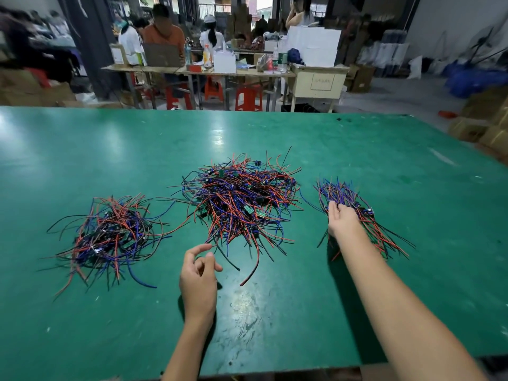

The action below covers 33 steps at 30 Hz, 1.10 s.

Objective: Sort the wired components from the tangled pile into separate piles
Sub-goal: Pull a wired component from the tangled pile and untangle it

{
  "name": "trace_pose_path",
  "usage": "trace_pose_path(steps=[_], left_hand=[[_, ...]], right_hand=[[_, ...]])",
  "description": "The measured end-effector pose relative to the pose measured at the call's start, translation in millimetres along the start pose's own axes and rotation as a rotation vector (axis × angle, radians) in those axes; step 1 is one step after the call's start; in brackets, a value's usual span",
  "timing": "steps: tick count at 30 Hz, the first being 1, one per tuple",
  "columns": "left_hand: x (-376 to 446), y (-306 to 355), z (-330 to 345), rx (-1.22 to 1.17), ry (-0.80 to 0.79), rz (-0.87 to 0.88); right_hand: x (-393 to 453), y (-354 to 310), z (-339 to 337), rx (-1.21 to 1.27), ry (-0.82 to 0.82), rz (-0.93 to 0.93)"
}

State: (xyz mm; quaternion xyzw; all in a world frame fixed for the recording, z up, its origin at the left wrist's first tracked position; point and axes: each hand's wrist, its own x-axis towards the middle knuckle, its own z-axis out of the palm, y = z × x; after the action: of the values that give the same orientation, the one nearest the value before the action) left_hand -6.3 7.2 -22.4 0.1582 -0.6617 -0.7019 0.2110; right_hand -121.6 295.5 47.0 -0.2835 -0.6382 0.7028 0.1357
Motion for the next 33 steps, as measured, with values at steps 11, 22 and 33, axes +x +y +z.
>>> trace_pose_path(steps=[11,22,33], left_hand=[[0,2,0,0.054,-0.032,-0.007],[-2,3,1,0.093,-0.029,0.025],[-9,9,4,0.17,-0.126,0.048]], right_hand=[[-63,46,67,-0.731,-0.317,-0.447],[-56,66,73,-0.953,-0.211,-0.519],[-95,74,28,-0.36,-0.106,-0.627]])
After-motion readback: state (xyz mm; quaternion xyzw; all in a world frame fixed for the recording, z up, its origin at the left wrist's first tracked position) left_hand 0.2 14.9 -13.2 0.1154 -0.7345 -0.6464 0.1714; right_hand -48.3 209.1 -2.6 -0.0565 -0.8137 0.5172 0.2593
